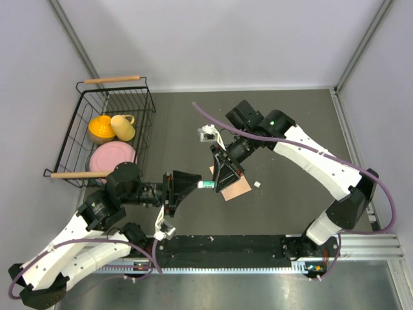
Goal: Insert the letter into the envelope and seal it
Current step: Screw the solid glue.
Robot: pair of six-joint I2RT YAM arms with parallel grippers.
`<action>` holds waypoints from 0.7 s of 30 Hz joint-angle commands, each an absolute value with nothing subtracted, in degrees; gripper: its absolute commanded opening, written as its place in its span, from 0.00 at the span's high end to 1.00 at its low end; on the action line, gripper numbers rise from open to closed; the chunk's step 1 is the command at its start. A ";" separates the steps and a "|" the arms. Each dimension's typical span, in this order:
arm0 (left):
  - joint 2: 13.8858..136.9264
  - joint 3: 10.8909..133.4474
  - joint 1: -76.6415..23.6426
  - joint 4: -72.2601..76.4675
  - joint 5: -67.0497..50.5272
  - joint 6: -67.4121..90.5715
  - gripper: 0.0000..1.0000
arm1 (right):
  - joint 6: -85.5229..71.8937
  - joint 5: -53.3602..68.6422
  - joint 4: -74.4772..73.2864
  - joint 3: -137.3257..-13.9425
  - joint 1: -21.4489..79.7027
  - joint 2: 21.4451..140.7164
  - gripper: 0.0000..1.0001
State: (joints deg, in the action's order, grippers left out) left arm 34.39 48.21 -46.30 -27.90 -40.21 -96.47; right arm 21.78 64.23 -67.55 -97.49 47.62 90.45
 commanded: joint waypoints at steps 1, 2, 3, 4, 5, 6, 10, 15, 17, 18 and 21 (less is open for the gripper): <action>34.81 48.69 -47.02 -28.30 -42.19 -100.54 0.61 | 21.27 65.48 -66.53 -98.09 48.08 90.26 1.00; 34.72 48.43 -47.11 -28.30 -42.27 -100.89 0.56 | 21.27 65.65 -66.53 -98.00 48.08 90.26 1.00; 34.72 48.43 -47.20 -28.30 -42.36 -101.42 0.56 | 21.27 65.57 -66.62 -97.91 47.99 90.35 1.00; 34.72 48.51 -47.28 -28.30 -42.45 -101.51 0.56 | 21.36 65.65 -66.62 -98.00 47.99 90.35 1.00; 34.98 48.60 -47.63 -28.30 -42.45 -101.51 0.56 | 21.27 65.57 -66.62 -98.09 48.08 90.35 1.00; 34.98 48.69 -47.72 -28.30 -42.45 -101.69 0.56 | 21.27 65.57 -66.53 -98.09 48.08 90.44 1.00; 35.42 49.30 -48.16 -28.30 -42.45 -102.39 0.56 | 21.36 65.65 -66.53 -98.00 48.08 90.44 1.00; 35.51 49.66 -48.25 -30.40 -43.42 -103.62 0.69 | 21.09 64.43 -66.62 -98.26 48.08 90.62 1.00; 35.68 50.44 -48.25 -31.20 -44.73 -99.61 0.75 | 21.44 62.59 -66.62 -98.70 48.08 90.61 1.00; 35.86 51.15 -48.25 -31.98 -45.26 -96.71 0.77 | 22.05 61.45 -66.53 -99.66 48.08 90.53 1.00; 38.23 54.92 -48.25 -34.27 -45.53 -83.09 0.92 | 25.29 54.25 -66.36 -102.64 48.08 89.48 1.00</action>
State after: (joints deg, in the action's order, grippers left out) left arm 35.97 49.69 -48.05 -30.48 -41.32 -97.76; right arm 21.41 61.69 -67.61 -97.60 47.88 90.65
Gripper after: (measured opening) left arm 0.284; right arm 0.187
